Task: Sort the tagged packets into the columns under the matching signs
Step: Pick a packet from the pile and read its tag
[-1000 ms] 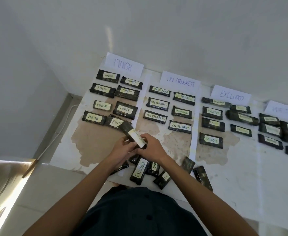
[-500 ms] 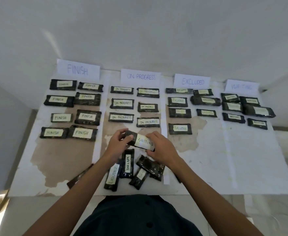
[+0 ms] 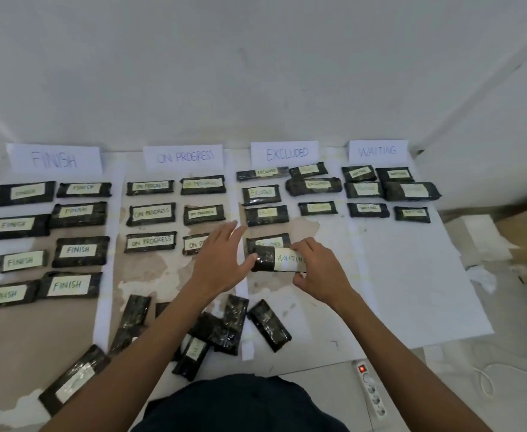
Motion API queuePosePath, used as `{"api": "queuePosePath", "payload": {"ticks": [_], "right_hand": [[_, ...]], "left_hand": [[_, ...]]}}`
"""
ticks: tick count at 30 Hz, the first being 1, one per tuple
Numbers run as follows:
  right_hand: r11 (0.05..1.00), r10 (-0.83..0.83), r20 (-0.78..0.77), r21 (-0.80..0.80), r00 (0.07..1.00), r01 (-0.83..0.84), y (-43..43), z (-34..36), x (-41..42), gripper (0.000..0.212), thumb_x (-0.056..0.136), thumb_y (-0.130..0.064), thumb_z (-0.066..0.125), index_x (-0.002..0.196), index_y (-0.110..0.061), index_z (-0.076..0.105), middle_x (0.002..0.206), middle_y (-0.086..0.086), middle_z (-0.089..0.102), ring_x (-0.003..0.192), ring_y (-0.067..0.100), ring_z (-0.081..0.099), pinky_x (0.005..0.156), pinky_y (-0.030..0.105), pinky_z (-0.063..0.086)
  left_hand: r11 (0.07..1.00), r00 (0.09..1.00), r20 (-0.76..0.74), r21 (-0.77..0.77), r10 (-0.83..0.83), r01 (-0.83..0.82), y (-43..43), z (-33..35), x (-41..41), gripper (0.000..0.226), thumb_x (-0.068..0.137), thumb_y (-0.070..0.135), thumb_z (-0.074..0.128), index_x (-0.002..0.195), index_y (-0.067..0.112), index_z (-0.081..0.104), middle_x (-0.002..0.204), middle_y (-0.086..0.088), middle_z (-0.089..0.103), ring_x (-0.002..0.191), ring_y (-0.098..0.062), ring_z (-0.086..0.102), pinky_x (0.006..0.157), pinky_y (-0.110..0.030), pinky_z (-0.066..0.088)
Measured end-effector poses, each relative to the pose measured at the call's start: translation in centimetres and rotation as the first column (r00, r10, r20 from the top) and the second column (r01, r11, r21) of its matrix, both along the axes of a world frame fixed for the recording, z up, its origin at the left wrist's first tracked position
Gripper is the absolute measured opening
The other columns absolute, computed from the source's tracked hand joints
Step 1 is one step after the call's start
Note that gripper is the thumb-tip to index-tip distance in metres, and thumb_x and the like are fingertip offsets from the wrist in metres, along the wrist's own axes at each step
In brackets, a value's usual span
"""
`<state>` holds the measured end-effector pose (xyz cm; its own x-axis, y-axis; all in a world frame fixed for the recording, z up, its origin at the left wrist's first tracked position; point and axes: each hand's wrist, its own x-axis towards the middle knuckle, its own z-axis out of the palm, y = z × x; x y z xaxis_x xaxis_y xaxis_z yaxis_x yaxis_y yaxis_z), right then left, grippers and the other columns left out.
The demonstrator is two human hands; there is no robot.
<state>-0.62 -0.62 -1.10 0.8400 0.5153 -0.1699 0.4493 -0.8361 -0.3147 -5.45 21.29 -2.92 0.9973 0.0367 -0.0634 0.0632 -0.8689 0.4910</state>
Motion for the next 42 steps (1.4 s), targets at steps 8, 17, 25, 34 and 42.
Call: {"api": "queuePosePath", "payload": {"ticks": [8,17,25,34,42], "right_hand": [[0.993,-0.119,0.036,0.004,0.992,0.119,-6.1,1.6,2.8,0.05,0.065,-0.016,0.073,0.112,-0.008,0.057,0.106,0.007,0.057,0.084,0.025,0.055,0.069,0.028,0.041],[0.979,-0.199,0.069,-0.022,0.978,0.201,-11.8,2.1,4.7,0.053,0.064,-0.011,0.075,0.113,-0.006,0.056,0.107,0.009,0.056,0.083,0.027,0.055,0.07,0.03,0.042],[0.989,-0.15,0.053,-0.013,0.987,0.151,-17.8,0.5,9.7,0.051,0.066,-0.012,0.073,0.114,-0.008,0.055,0.108,0.008,0.056,0.089,0.027,0.055,0.077,0.031,0.042],[0.997,-0.069,-0.009,-0.04,0.998,0.068,-23.9,-4.6,16.9,0.053,0.067,-0.011,0.073,0.117,-0.009,0.053,0.113,0.008,0.055,0.098,0.026,0.053,0.089,0.035,0.04],[0.995,-0.101,-0.045,-0.024,0.994,0.1,-27.8,-8.3,19.6,0.053,0.065,-0.01,0.075,0.114,-0.01,0.055,0.109,0.008,0.056,0.098,0.025,0.052,0.09,0.035,0.04]], "left_hand": [[0.997,0.997,0.01,-0.008,-0.074,0.074,-5.0,1.3,4.8,0.064,0.086,0.044,0.055,0.14,0.016,0.037,0.147,-0.009,0.037,0.138,-0.028,0.029,0.113,-0.045,0.027],[0.984,0.984,-0.019,-0.033,-0.175,0.175,-9.5,1.4,7.3,0.065,0.087,0.043,0.053,0.142,0.017,0.032,0.15,-0.007,0.032,0.141,-0.026,0.023,0.115,-0.044,0.023],[0.992,0.99,-0.065,-0.026,-0.128,0.126,-15.9,-0.2,9.8,0.064,0.088,0.039,0.054,0.143,0.017,0.031,0.15,-0.008,0.033,0.14,-0.027,0.024,0.114,-0.042,0.024],[0.996,0.974,-0.211,-0.013,-0.088,0.087,-23.6,-5.1,13.6,0.061,0.089,0.032,0.053,0.143,0.016,0.03,0.151,-0.01,0.029,0.14,-0.028,0.023,0.114,-0.041,0.024],[0.996,0.965,-0.249,-0.031,-0.084,0.079,-27.6,-7.3,16.6,0.06,0.089,0.024,0.054,0.143,0.014,0.031,0.152,-0.011,0.028,0.14,-0.028,0.023,0.113,-0.041,0.026]]}}
